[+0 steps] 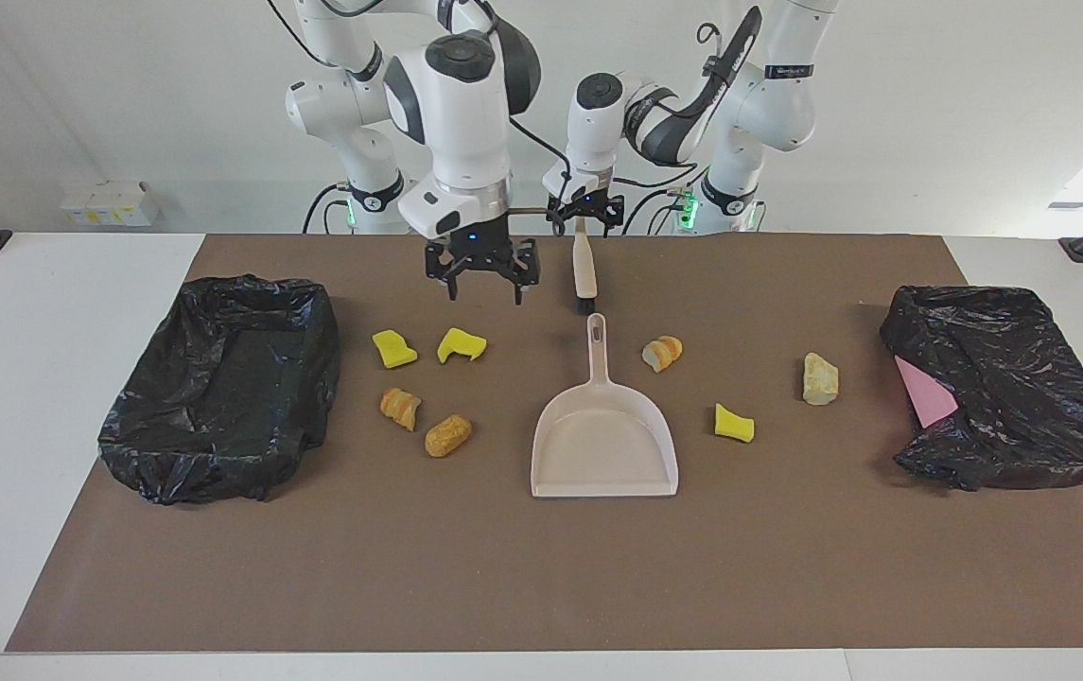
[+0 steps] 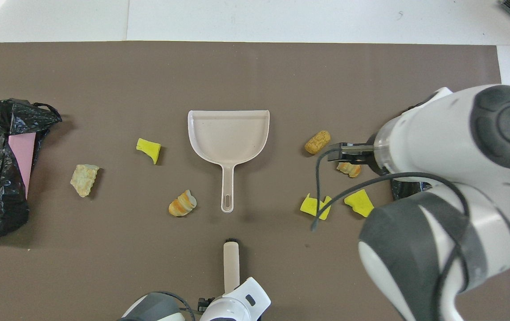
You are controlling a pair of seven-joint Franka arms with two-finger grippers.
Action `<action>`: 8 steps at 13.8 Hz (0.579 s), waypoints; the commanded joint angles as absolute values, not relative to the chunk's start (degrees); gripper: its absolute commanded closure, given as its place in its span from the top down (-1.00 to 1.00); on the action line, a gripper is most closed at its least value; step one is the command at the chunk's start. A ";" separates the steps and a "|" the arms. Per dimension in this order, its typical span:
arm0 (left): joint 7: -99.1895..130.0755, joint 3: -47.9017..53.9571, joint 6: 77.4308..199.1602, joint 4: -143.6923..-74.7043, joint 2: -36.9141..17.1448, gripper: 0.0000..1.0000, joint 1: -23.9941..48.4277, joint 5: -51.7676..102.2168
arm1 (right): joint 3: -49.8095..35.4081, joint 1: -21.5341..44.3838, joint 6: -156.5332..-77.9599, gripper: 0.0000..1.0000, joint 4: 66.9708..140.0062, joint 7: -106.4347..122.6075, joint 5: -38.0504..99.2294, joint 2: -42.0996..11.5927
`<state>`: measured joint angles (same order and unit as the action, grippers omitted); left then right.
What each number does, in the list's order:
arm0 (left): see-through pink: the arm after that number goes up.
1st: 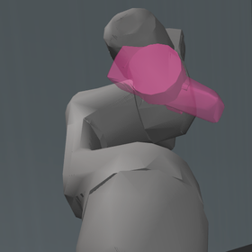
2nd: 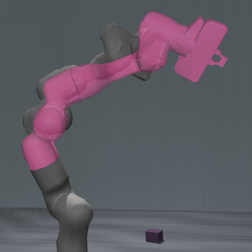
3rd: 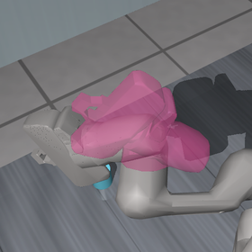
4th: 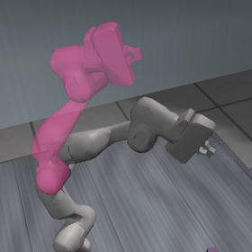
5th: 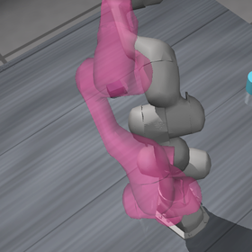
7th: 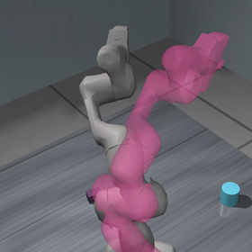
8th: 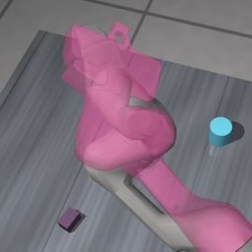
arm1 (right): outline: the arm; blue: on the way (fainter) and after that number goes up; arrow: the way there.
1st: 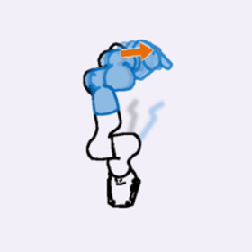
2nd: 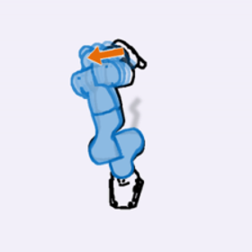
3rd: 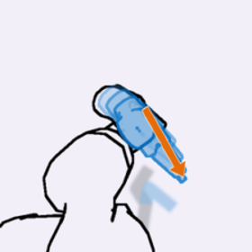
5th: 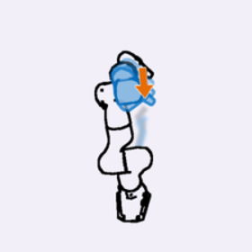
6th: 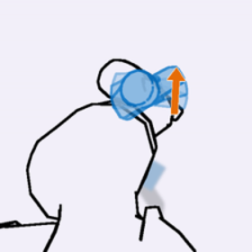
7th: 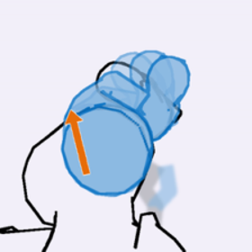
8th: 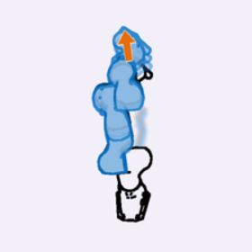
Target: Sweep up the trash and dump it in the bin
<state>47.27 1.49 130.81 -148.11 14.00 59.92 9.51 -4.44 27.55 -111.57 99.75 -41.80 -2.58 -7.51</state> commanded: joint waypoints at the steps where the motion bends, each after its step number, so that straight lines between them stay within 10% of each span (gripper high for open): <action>1: 48.25 0.44 131.57 -151.17 17.31 0.52 62.58 11.42 | -4.13 31.37 -112.94 1.00 95.73 -47.80 -4.39 -13.34; 3: 48.43 0.44 131.48 -151.17 17.40 0.41 62.58 12.04 | -4.22 33.13 -116.70 1.00 95.71 -48.60 -3.70 -14.85; 8: 48.43 0.44 129.47 -151.26 17.49 -0.97 62.49 12.66 | -4.13 36.38 -119.79 1.00 89.76 -48.69 -4.75 -25.73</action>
<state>47.75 1.43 130.51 -149.38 15.23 61.14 11.64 -4.39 35.71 -119.50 95.75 -47.86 -3.77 -19.46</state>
